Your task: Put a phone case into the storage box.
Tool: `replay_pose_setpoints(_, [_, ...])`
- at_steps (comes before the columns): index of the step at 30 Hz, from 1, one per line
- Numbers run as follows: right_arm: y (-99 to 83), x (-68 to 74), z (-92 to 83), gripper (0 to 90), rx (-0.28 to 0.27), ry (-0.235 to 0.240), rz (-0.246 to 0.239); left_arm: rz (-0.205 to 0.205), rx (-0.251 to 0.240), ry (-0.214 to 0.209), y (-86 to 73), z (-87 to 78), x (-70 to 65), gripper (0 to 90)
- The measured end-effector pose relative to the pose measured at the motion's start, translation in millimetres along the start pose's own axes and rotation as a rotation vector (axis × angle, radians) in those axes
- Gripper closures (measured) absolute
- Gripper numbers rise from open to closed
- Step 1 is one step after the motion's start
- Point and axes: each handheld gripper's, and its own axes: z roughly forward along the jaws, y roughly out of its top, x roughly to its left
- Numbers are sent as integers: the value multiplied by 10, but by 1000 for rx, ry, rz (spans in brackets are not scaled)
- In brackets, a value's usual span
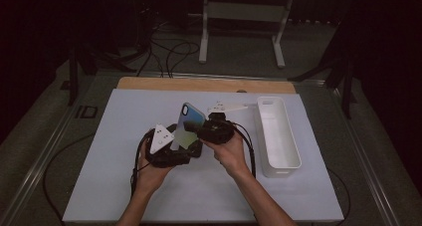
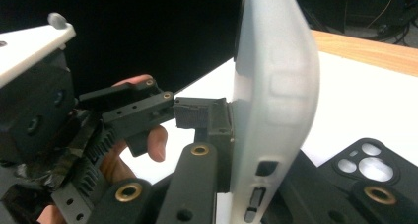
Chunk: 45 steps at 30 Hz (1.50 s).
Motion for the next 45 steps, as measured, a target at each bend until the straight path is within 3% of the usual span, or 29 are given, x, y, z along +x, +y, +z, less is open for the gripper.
replay_pose_setpoints(7, [7,-9,-69,869,-9,1,-16,-57,26,-74,3,0,86,99])
replay_pose_setpoints(8, [7,-13,-84,868,-13,3,-24,-84,39,-90,-4,8,121,99])
replay_pose_setpoints(11, [6,-15,-137,868,-27,31,-41,-138,52,-144,-26,20,195,69])
replay_pose_setpoints(16, [0,20,-186,867,-23,97,-102,-195,71,-269,-47,37,266,13])
replay_pose_setpoints(22, [-6,79,-195,866,5,171,-176,-182,79,-366,-55,49,242,19])
replay_pose_setpoints(26, [-10,104,-182,866,15,198,-212,-159,90,-400,-65,57,208,98])
replay_pose_setpoints(33, [-15,103,-170,864,32,221,-235,-131,103,-461,-83,62,201,333])
replay_pose_setpoints(38, [-17,81,-171,855,52,206,-239,-112,117,-461,-90,68,195,370])
replay_pose_setpoints(39, [-17,64,-179,826,60,198,-239,-116,115,-462,-92,64,199,440])
replay_pose_setpoints(45, [-14,-19,-223,707,58,191,-210,-112,103,-491,-96,57,203,608])
